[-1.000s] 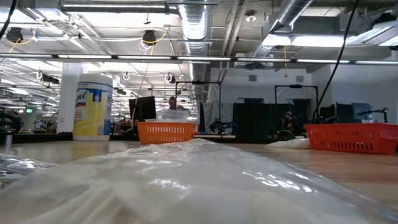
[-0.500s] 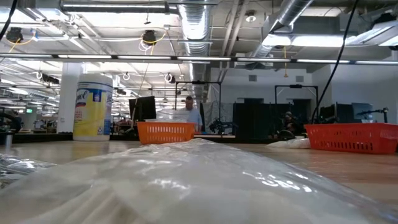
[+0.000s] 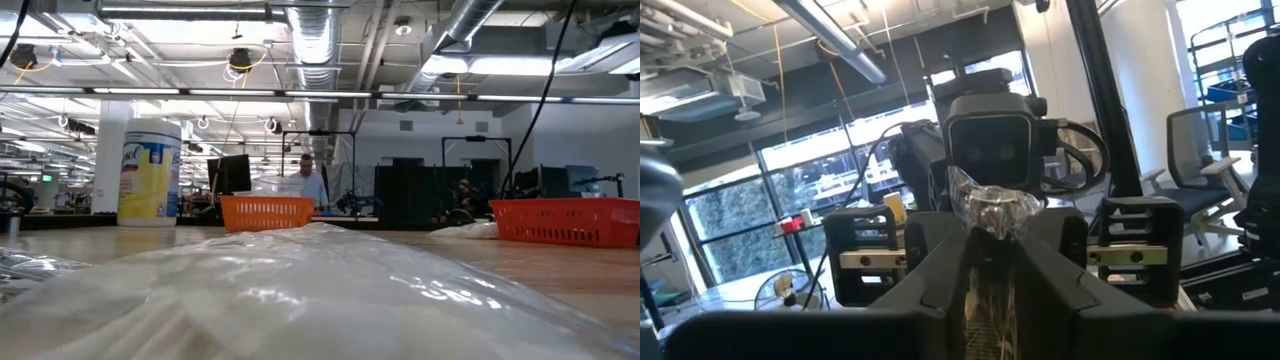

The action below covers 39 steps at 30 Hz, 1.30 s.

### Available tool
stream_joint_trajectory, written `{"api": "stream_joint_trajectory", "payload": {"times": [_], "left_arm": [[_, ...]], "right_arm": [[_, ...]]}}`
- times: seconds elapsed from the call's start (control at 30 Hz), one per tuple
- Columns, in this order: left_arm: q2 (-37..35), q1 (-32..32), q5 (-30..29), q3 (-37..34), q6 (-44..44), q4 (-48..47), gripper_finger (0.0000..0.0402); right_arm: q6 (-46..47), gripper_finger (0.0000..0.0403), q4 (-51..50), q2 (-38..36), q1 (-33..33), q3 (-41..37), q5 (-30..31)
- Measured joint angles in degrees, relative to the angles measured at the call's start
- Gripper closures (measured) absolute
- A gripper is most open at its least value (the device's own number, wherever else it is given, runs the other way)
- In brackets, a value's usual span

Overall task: Pick & Place Travel size toiletries
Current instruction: Put the silver nail cutter into the bottom red basket

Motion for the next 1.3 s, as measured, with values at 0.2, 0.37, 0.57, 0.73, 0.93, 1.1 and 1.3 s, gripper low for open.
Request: {"api": "stream_joint_trajectory", "payload": {"times": [0.2,0.37,0.57,0.73,0.93,1.1,1.3], "left_arm": [[-1.1,-0.2,-3.7,0.0,0.0,-4.3,0.0275],[-6.6,-1.4,-12.3,0.0,-0.8,-12.1,0.0187],[-14.6,-4.3,-20.8,0.0,-1.7,-21.6,0.0095],[-16.4,-5.4,-20.9,0.0,-2.6,-22.8,0.0065],[-16.1,-5.2,-21.0,0.0,-2.6,-22.9,0.0067],[-16.1,-5.2,-21.0,0.0,-2.6,-22.8,0.0078],[-16.1,-4.7,-21.0,0.0,-2.6,-22.4,0.009]], "right_arm": [[0.4,0.0339,-2.4,-0.5,0.4,-0.1,0.0],[2.0,0.0346,-7.6,-3.6,1.3,-0.1,5.8],[8.3,0.04,-21.5,-10.3,3.3,-0.1,12.6],[23.7,0.039,-37.1,-16.3,4.3,-0.1,13.5],[38.1,0.0398,-50.9,-19.8,8.7,0.0,13.4],[58.4,0.04,-67.4,-23.3,14.1,0.0,11.2],[92.7,0.04,-86.5,-24.4,24.2,0.0,0.7]]}}
